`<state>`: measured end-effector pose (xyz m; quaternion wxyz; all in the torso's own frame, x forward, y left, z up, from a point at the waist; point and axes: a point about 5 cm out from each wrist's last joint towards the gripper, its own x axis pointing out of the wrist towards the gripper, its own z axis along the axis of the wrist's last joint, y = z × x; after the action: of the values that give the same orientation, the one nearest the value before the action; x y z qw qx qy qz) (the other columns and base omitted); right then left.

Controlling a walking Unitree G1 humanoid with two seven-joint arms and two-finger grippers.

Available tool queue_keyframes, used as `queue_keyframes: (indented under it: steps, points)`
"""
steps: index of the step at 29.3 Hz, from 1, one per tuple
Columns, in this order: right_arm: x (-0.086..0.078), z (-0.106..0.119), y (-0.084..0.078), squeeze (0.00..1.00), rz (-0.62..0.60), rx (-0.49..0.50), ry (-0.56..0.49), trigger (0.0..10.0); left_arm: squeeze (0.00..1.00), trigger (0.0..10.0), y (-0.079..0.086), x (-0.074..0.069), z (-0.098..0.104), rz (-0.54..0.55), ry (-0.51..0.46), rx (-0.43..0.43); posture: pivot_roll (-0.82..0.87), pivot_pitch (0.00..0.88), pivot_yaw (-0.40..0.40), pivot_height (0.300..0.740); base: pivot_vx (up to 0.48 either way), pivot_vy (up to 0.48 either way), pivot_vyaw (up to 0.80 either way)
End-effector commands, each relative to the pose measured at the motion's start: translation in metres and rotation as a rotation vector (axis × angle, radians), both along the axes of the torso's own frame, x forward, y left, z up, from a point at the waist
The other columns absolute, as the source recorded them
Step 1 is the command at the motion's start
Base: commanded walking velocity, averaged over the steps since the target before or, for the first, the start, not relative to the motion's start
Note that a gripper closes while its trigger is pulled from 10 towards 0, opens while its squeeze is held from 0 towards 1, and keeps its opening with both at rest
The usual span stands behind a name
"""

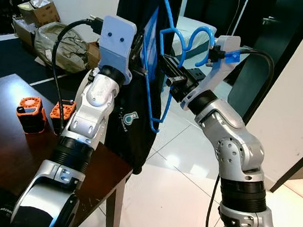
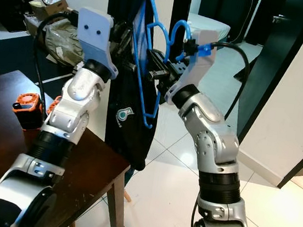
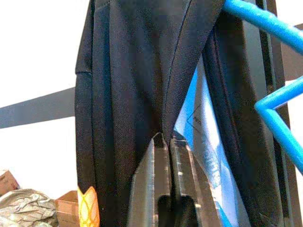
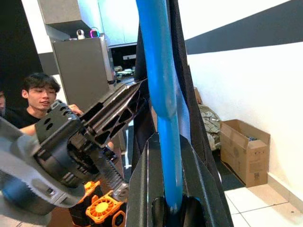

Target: Hang hanger

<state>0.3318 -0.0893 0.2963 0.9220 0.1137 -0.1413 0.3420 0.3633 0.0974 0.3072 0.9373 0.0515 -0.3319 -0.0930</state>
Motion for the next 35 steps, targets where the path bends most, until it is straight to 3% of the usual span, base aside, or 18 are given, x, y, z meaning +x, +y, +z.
queue_keyframes:
  steps: [1, 6, 12, 13, 14, 15, 17, 18, 19, 20, 21, 22, 35]
  points:
    - [-0.003, 0.007, -0.003, 0.00, 0.000, 0.026, -0.025, 10.0, 0.00, 0.0, 0.005, 0.001, 0.006, 0.021, -0.024, 0.005, -0.05, 0.000, -0.018, 0.740, 0.000, 0.000, 0.00]
    - [-0.004, 0.007, -0.004, 0.00, 0.000, 0.024, -0.027, 10.0, 0.00, 0.0, 0.007, 0.002, 0.007, 0.024, -0.027, 0.006, -0.05, 0.000, -0.018, 0.740, 0.000, 0.000, 0.00]
    - [0.002, 0.001, -0.004, 0.00, -0.043, 0.000, -0.001, 10.0, 0.00, 0.0, -0.010, -0.009, 0.012, -0.086, -0.055, 0.029, -0.04, 0.000, -0.021, 0.740, 0.000, 0.000, 0.00]
    - [0.005, -0.002, -0.005, 0.00, -0.062, -0.015, 0.011, 10.0, 0.00, 0.0, -0.025, -0.016, 0.011, -0.165, -0.060, 0.053, -0.04, 0.000, -0.025, 0.740, 0.000, 0.000, 0.00]
    - [0.005, -0.002, -0.005, 0.00, -0.062, -0.015, 0.011, 10.0, 0.00, 0.0, -0.025, -0.016, 0.011, -0.165, -0.060, 0.053, -0.04, 0.000, -0.025, 0.740, 0.000, 0.000, 0.00]
    - [0.007, -0.004, -0.005, 0.00, -0.075, -0.028, 0.022, 10.0, 0.00, 0.0, -0.043, -0.028, 0.009, -0.275, -0.065, 0.089, -0.03, 0.000, -0.027, 0.740, 0.000, 0.000, 0.00]
    - [0.007, -0.004, -0.005, 0.00, -0.075, -0.028, 0.022, 10.0, 0.00, 0.0, -0.043, -0.028, 0.009, -0.275, -0.065, 0.089, -0.03, 0.000, -0.027, 0.740, 0.000, 0.000, 0.00]
    - [0.008, -0.007, -0.006, 0.00, -0.087, -0.049, 0.030, 10.0, 0.00, 0.0, -0.061, -0.040, 0.005, -0.385, -0.068, 0.139, -0.03, 0.000, -0.030, 0.740, 0.000, 0.000, 0.00]
    - [0.008, -0.007, -0.006, 0.00, -0.087, -0.049, 0.030, 10.0, 0.00, 0.0, -0.061, -0.040, 0.005, -0.385, -0.068, 0.139, -0.03, 0.000, -0.030, 0.740, 0.000, 0.000, 0.00]
    - [0.010, -0.009, -0.008, 0.00, -0.098, -0.069, 0.036, 10.0, 0.00, 0.0, -0.078, -0.054, -0.004, -0.507, -0.057, 0.208, -0.03, 0.000, -0.034, 0.740, 0.000, 0.000, 0.00]
    - [0.010, -0.009, -0.008, 0.00, -0.098, -0.069, 0.036, 10.0, 0.00, 0.0, -0.078, -0.054, -0.004, -0.507, -0.057, 0.208, -0.03, 0.000, -0.034, 0.740, 0.000, 0.000, 0.00]
    - [0.011, -0.011, -0.010, 0.00, -0.106, -0.083, 0.041, 10.0, 0.00, 0.0, -0.086, -0.063, -0.011, -0.585, -0.046, 0.255, -0.03, 0.000, -0.034, 0.740, 0.000, 0.000, 0.00]
    - [0.015, -0.013, -0.018, 0.00, -0.131, -0.101, 0.048, 10.0, 0.00, 0.0, -0.087, -0.082, -0.024, -0.707, -0.016, 0.405, -0.02, 0.000, -0.042, 0.740, 0.000, 0.000, 0.00]
